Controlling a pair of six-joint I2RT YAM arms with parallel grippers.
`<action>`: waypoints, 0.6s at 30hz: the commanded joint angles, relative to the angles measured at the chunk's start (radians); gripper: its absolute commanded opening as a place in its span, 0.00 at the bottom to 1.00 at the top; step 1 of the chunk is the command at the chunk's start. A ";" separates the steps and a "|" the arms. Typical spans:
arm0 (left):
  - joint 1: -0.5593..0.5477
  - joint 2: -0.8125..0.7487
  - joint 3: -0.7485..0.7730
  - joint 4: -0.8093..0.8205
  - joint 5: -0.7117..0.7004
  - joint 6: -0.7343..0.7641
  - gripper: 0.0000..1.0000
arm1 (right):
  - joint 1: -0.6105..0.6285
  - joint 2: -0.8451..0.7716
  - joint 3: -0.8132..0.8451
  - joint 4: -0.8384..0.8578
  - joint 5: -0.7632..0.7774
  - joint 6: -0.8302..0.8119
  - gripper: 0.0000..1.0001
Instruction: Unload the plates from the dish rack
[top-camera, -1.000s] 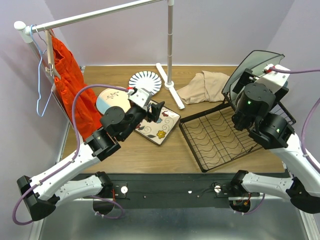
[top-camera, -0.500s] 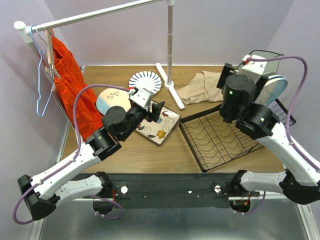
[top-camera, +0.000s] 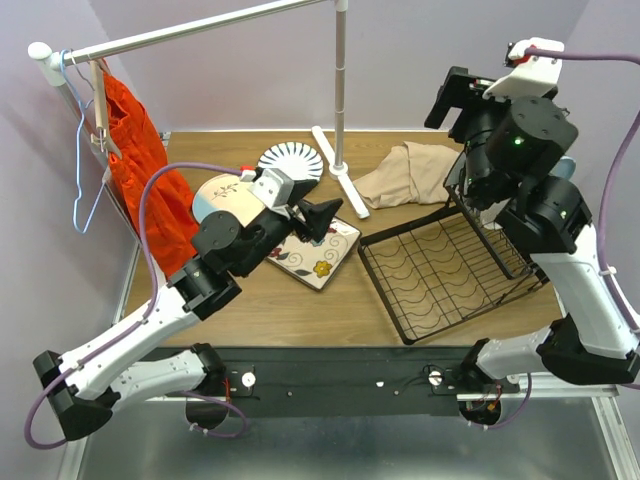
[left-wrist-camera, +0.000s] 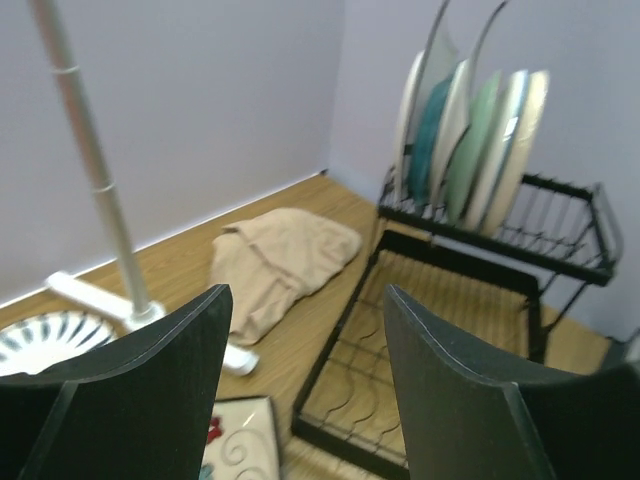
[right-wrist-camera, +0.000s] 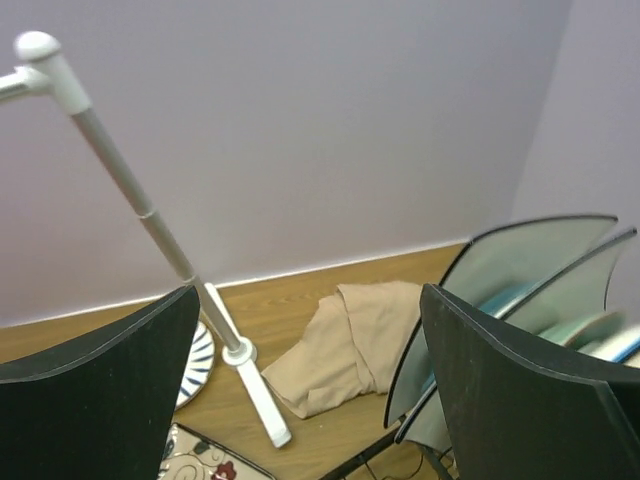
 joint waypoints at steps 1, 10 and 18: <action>-0.009 0.063 0.054 0.159 0.212 -0.108 0.69 | 0.002 0.051 0.075 -0.010 -0.171 -0.131 1.00; -0.093 0.292 0.208 0.319 0.286 -0.147 0.67 | 0.002 -0.081 0.077 -0.041 -0.631 0.073 1.00; -0.210 0.512 0.301 0.427 0.180 -0.090 0.64 | 0.002 -0.196 0.051 -0.034 -0.772 0.176 1.00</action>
